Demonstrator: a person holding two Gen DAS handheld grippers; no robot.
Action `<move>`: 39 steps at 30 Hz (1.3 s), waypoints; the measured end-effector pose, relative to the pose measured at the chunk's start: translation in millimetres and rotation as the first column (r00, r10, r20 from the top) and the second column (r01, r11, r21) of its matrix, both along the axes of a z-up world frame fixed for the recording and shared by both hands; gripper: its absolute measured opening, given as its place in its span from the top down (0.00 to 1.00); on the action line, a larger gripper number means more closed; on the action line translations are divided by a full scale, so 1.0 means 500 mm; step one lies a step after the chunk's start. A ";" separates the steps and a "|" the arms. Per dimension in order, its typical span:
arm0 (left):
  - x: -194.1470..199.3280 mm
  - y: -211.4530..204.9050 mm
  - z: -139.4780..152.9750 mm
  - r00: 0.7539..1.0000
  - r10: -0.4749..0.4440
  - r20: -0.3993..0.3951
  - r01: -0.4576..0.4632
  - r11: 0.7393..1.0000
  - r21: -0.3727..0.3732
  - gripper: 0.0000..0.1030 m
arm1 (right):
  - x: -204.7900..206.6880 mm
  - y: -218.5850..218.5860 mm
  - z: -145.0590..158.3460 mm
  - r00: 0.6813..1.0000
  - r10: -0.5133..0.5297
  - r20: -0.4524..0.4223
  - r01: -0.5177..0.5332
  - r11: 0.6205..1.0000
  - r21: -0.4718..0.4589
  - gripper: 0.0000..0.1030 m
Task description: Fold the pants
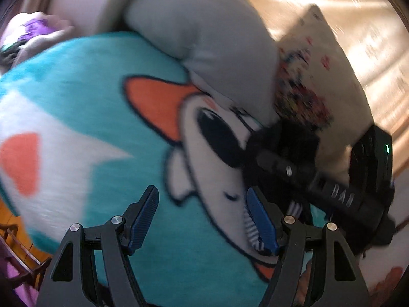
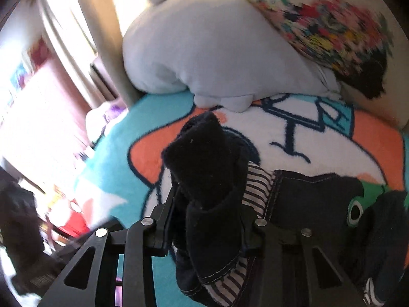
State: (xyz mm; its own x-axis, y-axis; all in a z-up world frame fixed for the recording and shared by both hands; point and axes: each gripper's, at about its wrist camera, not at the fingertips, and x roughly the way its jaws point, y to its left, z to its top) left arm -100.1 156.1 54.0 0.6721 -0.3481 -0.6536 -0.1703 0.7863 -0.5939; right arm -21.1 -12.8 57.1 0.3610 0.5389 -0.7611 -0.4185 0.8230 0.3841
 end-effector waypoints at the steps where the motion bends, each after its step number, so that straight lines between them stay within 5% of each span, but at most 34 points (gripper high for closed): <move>1: 0.005 -0.019 -0.001 0.999 -0.030 0.016 0.030 1.000 0.003 0.31 | 0.003 -0.012 0.001 1.000 -0.004 -0.019 0.005 1.000 0.030 0.60; 7: 0.050 -0.150 0.008 0.966 -0.241 0.089 0.233 0.968 0.090 0.35 | 0.024 -0.068 0.001 0.995 0.002 -0.103 0.016 0.985 0.170 0.60; 10: 0.075 -0.205 0.025 0.942 -0.324 0.085 0.315 0.944 0.102 0.67 | 0.024 -0.102 0.016 0.995 -0.011 -0.099 0.032 0.977 0.209 0.60; 19: 0.075 -0.350 0.081 0.869 -0.483 0.107 0.468 0.873 0.138 0.60 | -0.015 -0.320 0.053 0.985 -0.159 -0.058 0.170 0.937 0.305 0.60; 23: 0.059 -0.377 0.072 0.845 -0.528 0.086 0.515 0.847 0.136 0.52 | -0.022 -0.408 0.026 0.962 -0.272 -0.041 0.274 0.932 0.237 0.52; 26: 0.048 -0.366 0.072 0.852 -0.518 0.080 0.505 0.852 0.138 0.49 | -0.040 -0.480 0.015 0.909 -0.417 0.004 0.413 0.901 0.135 0.34; 30: 0.069 -0.341 0.075 0.897 -0.438 0.064 0.425 0.893 0.147 0.45 | -0.078 -0.555 0.042 0.852 -0.522 0.039 0.504 0.839 0.205 0.34; 33: 0.097 -0.353 0.064 0.909 -0.417 0.031 0.409 0.902 0.140 0.45 | -0.078 -0.552 0.064 0.895 -0.446 0.010 0.417 0.846 0.333 0.49; 37: 0.116 -0.395 0.018 0.910 -0.406 -0.081 0.414 0.885 0.214 0.45 | -0.057 -0.494 0.046 0.954 -0.295 -0.046 0.289 0.874 0.390 0.49; 39: 0.122 -0.400 -0.012 0.914 -0.382 -0.136 0.404 0.886 0.226 0.44 | -0.050 -0.469 0.013 0.956 -0.283 -0.083 0.293 0.883 0.368 0.49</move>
State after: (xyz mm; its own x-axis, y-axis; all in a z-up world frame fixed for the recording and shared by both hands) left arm -39.1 -43.7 48.2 0.4516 -0.3944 -0.8003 0.1417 0.9173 -0.3721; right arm -46.2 -247.2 63.6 0.5263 0.6594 -0.5369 -0.1705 0.7004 0.6931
